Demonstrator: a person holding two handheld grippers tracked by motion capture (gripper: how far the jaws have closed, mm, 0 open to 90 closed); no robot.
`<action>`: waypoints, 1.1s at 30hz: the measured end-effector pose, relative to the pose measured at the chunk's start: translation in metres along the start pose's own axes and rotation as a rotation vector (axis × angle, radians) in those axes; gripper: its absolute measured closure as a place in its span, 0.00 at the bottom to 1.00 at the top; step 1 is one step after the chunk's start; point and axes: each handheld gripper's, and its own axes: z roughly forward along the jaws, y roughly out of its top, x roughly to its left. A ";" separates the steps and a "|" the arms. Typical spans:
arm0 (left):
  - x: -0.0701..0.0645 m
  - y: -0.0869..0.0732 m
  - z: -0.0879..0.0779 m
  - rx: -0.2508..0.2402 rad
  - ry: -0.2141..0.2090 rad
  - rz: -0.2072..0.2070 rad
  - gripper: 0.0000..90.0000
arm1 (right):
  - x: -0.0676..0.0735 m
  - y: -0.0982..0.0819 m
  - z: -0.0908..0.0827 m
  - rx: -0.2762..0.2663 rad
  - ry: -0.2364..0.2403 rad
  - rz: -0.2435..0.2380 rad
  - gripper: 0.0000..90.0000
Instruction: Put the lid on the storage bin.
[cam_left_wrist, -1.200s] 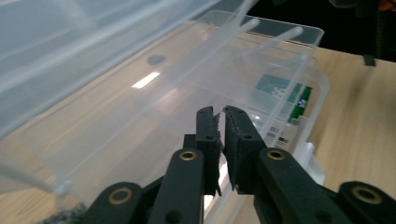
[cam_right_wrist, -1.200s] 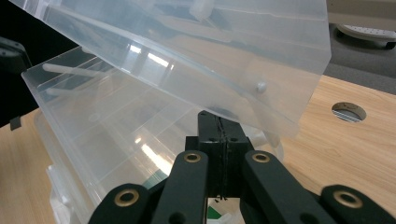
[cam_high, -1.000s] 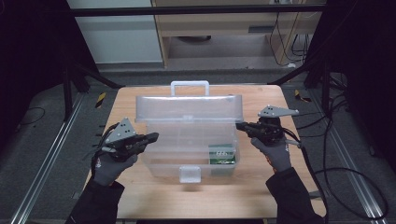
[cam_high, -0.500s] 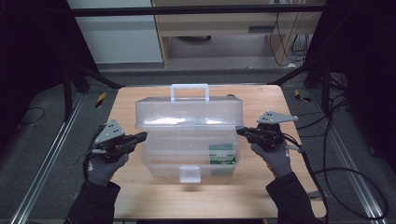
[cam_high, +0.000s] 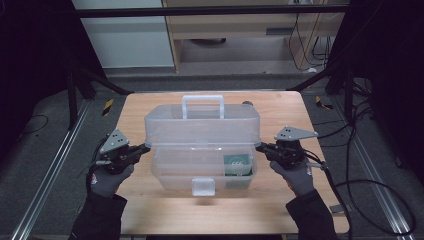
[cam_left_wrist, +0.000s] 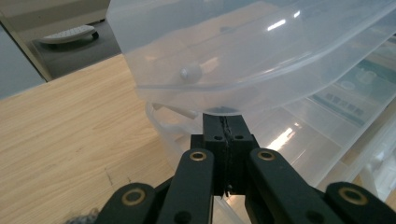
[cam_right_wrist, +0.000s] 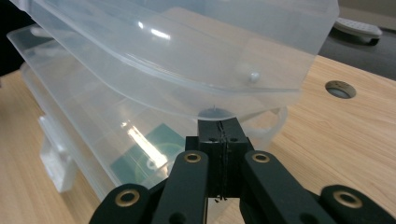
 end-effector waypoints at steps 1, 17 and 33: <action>0.000 -0.001 0.000 0.005 0.000 0.002 0.99 | 0.001 -0.001 0.000 0.003 -0.003 -0.001 1.00; 0.006 -0.021 0.016 0.093 -0.002 -0.001 0.99 | 0.002 -0.023 -0.003 0.079 -0.021 -0.003 1.00; 0.032 -0.045 0.026 0.143 0.107 -0.086 0.94 | -0.023 -0.049 0.005 0.127 -0.144 0.035 0.96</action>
